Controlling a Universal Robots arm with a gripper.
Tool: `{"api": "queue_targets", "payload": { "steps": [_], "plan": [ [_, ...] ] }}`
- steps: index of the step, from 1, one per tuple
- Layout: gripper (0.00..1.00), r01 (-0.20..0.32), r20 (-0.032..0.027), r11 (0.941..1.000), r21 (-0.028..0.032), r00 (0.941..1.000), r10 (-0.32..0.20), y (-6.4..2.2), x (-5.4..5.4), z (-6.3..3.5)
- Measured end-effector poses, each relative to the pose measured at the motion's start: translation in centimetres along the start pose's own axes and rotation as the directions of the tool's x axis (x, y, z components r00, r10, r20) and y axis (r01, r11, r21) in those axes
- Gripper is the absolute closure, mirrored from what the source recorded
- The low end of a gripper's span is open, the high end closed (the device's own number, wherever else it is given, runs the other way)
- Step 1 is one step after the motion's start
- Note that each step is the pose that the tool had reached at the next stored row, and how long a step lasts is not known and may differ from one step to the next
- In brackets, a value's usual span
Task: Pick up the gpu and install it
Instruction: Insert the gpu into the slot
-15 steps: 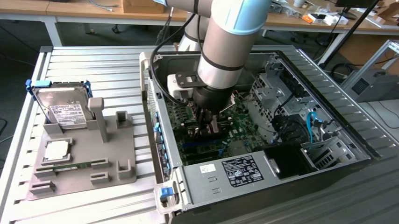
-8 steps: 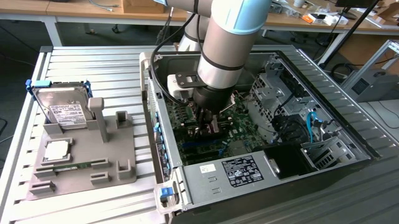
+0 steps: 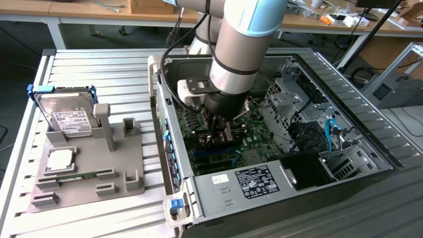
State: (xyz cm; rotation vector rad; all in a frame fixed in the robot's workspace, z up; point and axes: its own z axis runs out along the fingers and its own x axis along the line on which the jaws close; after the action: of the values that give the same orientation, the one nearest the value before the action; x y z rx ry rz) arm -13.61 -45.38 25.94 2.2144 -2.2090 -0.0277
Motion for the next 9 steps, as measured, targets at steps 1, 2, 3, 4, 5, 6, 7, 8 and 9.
{"api": "queue_targets", "payload": {
  "steps": [1,2,3,4,5,6,7,8,9],
  "plan": [
    [0.73,0.004,-0.0001,1.0000,0.0000,1.0000,-0.004,0.00,0.00,0.00],
    [0.73,0.006,-0.0002,1.0000,0.0000,1.0000,-0.006,0.00,0.00,0.00],
    [0.73,0.007,-0.0002,1.0000,0.0000,1.0000,-0.007,0.00,0.00,0.00],
    [0.73,0.007,-0.0002,1.0000,0.0000,1.0000,-0.007,0.00,0.00,0.00],
    [0.73,0.007,-0.0002,1.0000,0.0000,1.0000,-0.007,0.00,0.00,0.00],
    [0.73,0.007,-0.0002,1.0000,-0.0001,1.0000,-0.007,0.00,0.00,0.00],
    [0.73,0.007,-0.0002,1.0000,-0.0001,1.0000,-0.007,0.00,0.00,0.00],
    [0.73,0.007,-0.0002,1.0000,0.0000,1.0000,-0.007,0.01,0.02,0.00],
    [0.73,0.007,-0.0003,1.0000,0.0000,1.0000,-0.007,0.01,0.04,0.00]
  ]
}}
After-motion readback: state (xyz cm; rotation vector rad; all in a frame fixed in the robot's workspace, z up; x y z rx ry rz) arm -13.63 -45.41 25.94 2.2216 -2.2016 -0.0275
